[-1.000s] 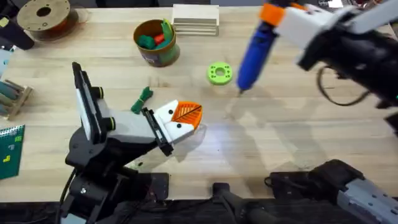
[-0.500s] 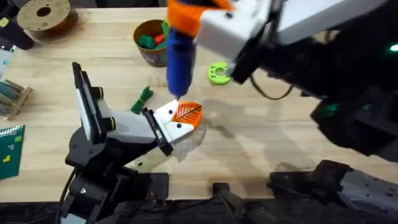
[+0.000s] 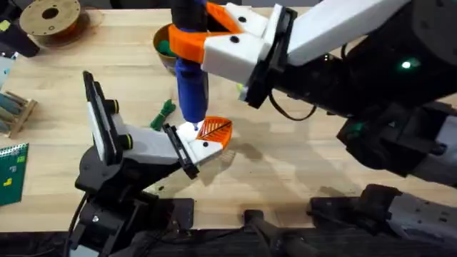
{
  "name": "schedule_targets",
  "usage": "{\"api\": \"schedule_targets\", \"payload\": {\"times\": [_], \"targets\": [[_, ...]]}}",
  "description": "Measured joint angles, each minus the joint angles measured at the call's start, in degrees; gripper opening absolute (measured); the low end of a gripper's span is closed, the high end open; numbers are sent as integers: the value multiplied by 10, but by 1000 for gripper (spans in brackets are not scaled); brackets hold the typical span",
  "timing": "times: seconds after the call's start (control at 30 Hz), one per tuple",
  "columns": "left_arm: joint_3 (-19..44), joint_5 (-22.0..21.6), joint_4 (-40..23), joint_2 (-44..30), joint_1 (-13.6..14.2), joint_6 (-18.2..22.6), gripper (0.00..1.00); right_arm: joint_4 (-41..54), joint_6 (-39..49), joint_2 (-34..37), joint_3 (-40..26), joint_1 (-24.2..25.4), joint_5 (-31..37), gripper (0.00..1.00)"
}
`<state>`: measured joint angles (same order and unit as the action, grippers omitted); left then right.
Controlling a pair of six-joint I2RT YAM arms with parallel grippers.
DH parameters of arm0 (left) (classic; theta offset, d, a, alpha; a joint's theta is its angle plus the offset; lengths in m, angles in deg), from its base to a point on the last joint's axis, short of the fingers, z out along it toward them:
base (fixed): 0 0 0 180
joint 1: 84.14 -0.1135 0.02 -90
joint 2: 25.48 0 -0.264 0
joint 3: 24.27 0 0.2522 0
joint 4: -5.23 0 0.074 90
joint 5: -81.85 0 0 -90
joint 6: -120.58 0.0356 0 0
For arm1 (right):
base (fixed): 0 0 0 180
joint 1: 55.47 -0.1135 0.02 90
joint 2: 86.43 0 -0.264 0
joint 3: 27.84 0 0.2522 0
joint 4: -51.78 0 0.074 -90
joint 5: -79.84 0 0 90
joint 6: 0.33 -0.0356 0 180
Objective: Pick up the gripper from the table and insert it into the empty holder that is missing its gripper. Then pick up a screw, insert it into the mounting hole, and use the screwdriver to tighten it. Finally, clean up the table by picking up the vegetable and placing it into the bucket.
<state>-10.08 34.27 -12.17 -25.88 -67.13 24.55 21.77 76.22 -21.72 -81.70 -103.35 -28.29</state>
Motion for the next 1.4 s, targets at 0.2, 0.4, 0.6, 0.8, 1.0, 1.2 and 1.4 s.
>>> {"api": "schedule_targets", "payload": {"times": [0.2, 0.4, 0.6, 0.8, 1.0, 1.2, 1.4], "targets": [[0, 0, 0, 0, 0, 0, 4, 2, 17, 19, 0, 0, 0, 33], [0, 0, 0, 0, 0, 0, 4, 5, 24, 19, 0, 0, 0, 33], [0, 0, 0, 0, 0, 0, 4, 10, 26, 19, 0, 0, -1, 33], [0, 0, 0, 0, 0, 0, 4, 11, 27, 19, 0, 0, -3, 33], [0, 0, 0, 0, 0, 0, 4, 11, 28, 19, 0, 0, -4, 33], [0, 0, 0, 0, 0, 0, 4, -46, 28, 23, 4, 0, -9, 33], [0, 0, 0, 0, 0, 0, 4, -106, 17, 16, -2, 9, -13, 33]]}}
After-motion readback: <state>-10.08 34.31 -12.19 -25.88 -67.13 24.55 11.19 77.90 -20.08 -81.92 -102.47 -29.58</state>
